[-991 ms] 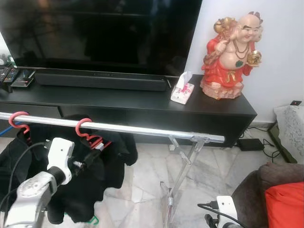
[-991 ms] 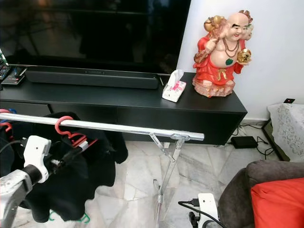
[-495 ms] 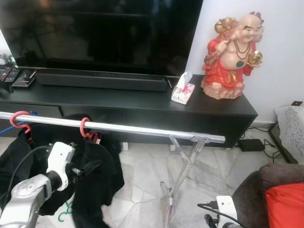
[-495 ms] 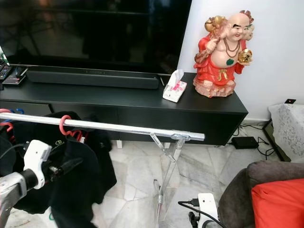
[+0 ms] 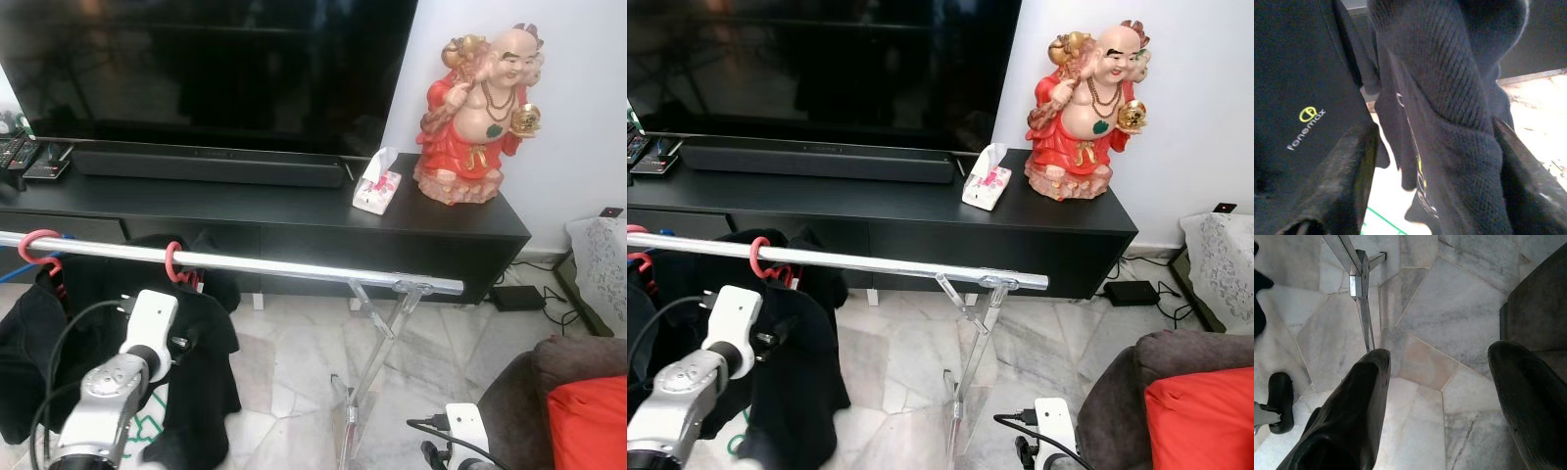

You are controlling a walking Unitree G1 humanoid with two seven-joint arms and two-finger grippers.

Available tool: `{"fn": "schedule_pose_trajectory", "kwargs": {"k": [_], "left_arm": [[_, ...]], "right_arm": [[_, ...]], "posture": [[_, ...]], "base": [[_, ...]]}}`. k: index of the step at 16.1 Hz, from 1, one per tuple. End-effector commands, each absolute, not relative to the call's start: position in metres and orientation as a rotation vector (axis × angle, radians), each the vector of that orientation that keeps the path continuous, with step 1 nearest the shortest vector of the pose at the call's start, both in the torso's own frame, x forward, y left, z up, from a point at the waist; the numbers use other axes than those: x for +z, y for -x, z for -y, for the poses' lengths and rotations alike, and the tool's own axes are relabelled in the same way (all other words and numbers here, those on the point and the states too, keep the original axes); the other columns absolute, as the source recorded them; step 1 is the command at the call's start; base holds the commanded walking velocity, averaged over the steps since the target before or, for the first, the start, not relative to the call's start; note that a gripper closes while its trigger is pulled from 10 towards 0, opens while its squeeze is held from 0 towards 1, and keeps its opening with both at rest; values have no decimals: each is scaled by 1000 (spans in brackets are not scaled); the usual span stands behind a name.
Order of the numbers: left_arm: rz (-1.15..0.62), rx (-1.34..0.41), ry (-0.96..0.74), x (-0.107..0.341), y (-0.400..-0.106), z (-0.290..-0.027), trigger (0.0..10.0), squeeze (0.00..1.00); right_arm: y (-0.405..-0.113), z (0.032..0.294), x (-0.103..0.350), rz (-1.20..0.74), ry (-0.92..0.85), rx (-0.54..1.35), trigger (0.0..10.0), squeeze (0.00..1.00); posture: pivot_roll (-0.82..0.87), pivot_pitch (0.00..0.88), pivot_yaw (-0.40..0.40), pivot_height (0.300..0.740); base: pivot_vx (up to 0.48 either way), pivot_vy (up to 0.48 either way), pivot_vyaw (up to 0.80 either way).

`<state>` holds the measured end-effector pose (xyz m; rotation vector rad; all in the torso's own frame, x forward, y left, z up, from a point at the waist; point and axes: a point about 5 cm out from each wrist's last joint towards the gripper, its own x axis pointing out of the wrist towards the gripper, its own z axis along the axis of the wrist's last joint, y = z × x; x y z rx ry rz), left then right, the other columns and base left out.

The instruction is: Hang hanger

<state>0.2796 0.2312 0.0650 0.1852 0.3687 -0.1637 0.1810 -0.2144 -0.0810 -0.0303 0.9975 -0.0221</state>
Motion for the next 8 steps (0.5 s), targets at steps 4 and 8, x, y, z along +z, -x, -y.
{"fn": "schedule_pose_trajectory", "kwargs": {"k": [4,8], "left_arm": [[-371,-122,-215,65,-285,-231,0,0],[-357,-96,-275,66,-287,-231,0,0]], "right_arm": [[-181,217,-80,-999,32,-31,10000,0],[-181,217,-81,-999,29,-32,10000,0]], "posture": [[82,0,-134,740],[85,0,-131,740]], "base": [[0,0,0],[0,0,0]]}}
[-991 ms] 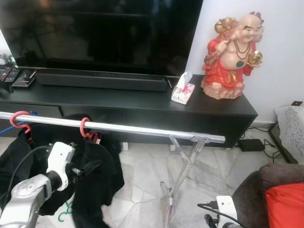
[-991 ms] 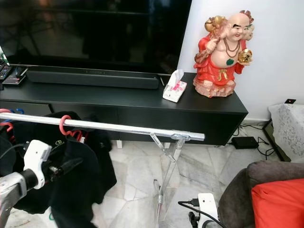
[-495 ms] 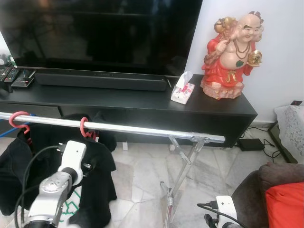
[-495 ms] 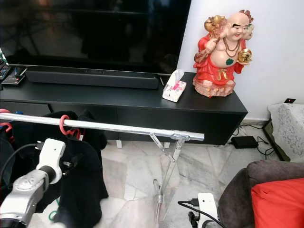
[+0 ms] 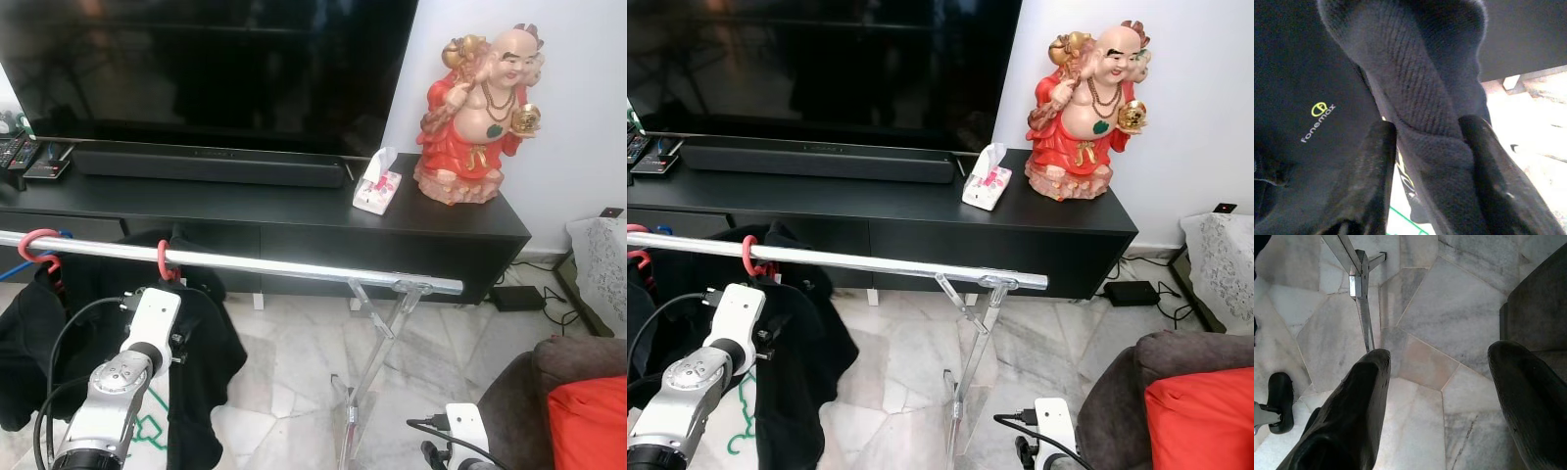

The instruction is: Hang hanger

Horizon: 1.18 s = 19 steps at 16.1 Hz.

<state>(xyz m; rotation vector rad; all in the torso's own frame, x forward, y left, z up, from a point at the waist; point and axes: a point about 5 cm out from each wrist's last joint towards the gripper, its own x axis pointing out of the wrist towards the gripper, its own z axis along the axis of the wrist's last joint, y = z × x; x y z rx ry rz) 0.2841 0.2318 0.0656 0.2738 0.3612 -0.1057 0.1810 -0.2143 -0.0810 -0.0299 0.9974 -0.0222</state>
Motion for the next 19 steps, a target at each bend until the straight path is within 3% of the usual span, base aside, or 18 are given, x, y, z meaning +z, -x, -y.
{"fn": "schedule_pose_trajectory", "kwargs": {"k": [1,12,19], "left_arm": [[-354,-94,-291,67,-287,-231,0,0],[-317,-121,-320,75,-285,-223,0,0],[-271,-50,-327,69,-270,-219,0,0]], "right_arm": [[-181,216,-81,-999,28,-33,10000,0],[-180,216,-81,-1001,26,-30,10000,0],[-181,217,-81,-999,29,-28,10000,0]], "posture": [[85,0,-131,740],[91,0,-126,740],[95,0,-130,740]], "base": [[0,0,0],[0,0,0],[0,0,0]]}}
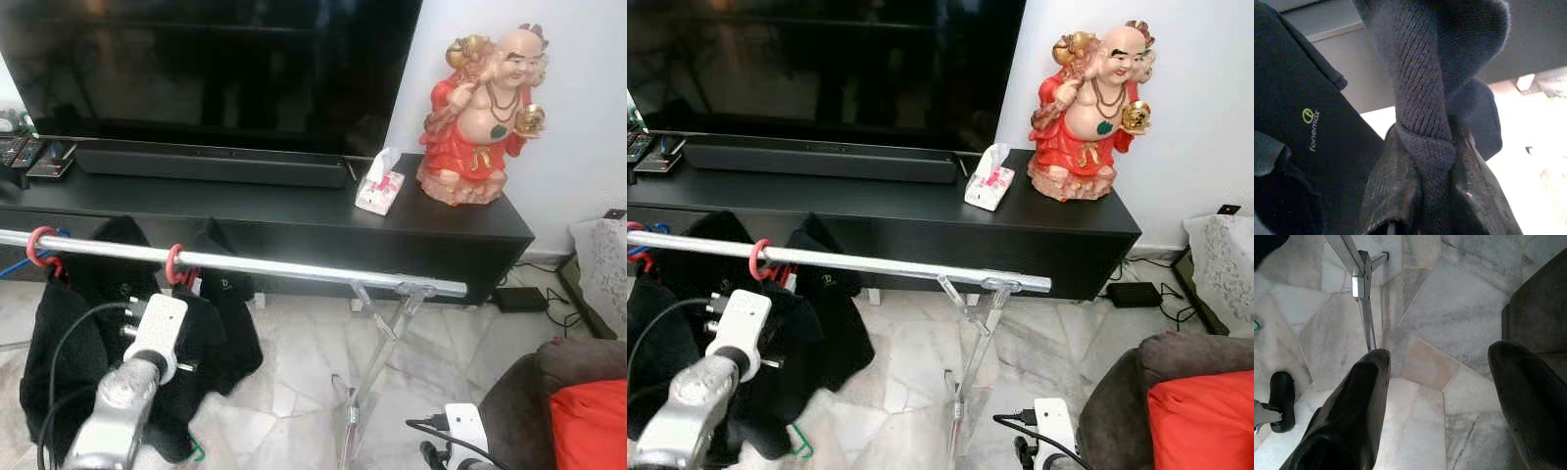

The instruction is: Hang hanger

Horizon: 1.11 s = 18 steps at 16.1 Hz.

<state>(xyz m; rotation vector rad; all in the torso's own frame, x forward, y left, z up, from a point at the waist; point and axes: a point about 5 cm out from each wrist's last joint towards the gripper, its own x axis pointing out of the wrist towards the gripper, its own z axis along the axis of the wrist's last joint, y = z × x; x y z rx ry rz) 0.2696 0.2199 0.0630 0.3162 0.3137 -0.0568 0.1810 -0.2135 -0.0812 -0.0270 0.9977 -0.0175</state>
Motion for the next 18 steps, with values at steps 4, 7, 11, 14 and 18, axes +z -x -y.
{"fn": "schedule_pose_trajectory", "kwargs": {"k": [4,7,11,14,18], "left_arm": [[-133,-32,-290,83,-255,-215,0,0],[-83,-95,-333,90,-236,-214,0,0],[-116,-270,-460,86,-208,-208,0,0],[-308,-408,-538,56,-182,-208,0,0],[-551,-149,-461,2,-182,-238,10000,0]], "right_arm": [[-181,217,-80,-993,24,-32,10000,0],[-181,217,-80,-988,20,-36,10000,0],[-182,218,-80,-986,21,-29,10000,0],[-182,218,-80,-986,23,-28,10000,0],[-183,216,-79,-984,15,-20,10000,0]], "posture": [[96,0,-129,740],[99,0,-129,740],[105,0,-130,740],[115,0,-132,740],[106,0,-134,740]], "base": [[0,0,0],[0,0,0],[0,0,0],[0,0,0],[0,0,0]]}}
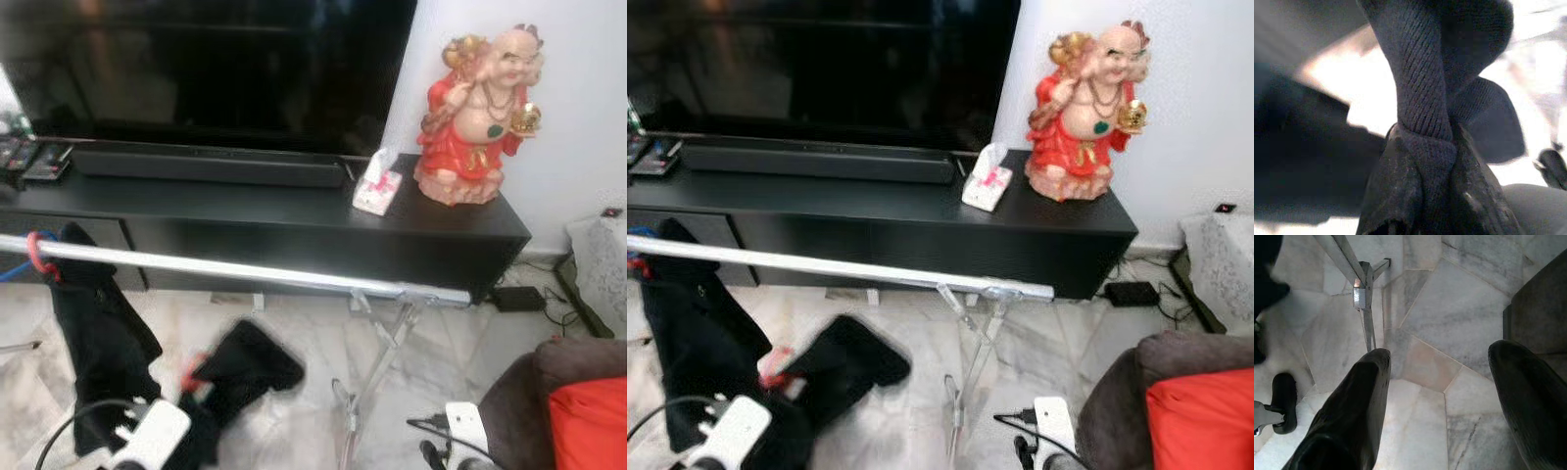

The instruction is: Hang hanger

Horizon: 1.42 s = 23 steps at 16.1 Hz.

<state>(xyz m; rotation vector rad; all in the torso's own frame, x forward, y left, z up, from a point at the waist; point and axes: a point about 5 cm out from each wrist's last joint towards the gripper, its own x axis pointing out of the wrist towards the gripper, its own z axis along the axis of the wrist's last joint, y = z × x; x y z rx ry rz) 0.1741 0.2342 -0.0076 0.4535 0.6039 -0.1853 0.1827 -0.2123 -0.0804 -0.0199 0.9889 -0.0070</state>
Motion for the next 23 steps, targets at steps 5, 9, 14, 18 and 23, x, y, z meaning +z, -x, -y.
{"fn": "schedule_pose_trajectory", "kwargs": {"k": [5,9,14,18,23], "left_arm": [[-728,130,-270,-43,-190,-254,10000,0],[-845,74,-262,-64,-186,-241,10000,0],[-891,-17,-297,-70,-187,-235,10000,0],[-899,7,-273,-72,-186,-233,10000,0],[-909,3,-291,-74,-183,-231,10000,0]], "right_arm": [[-183,215,-80,-989,17,-31,10000,0],[-180,212,-82,-994,-7,-67,10000,0],[-177,202,-85,-997,-49,-87,10000,0],[-177,205,-85,-997,-35,-88,10000,0],[-175,208,-85,-1004,-22,-70,10000,0]], "posture": [[69,0,-124,740],[51,0,-92,740],[21,0,-47,740],[18,0,-60,740],[37,0,-76,740]], "base": [[0,0,0],[0,0,0],[0,0,0],[0,317,0],[0,0,0]]}}
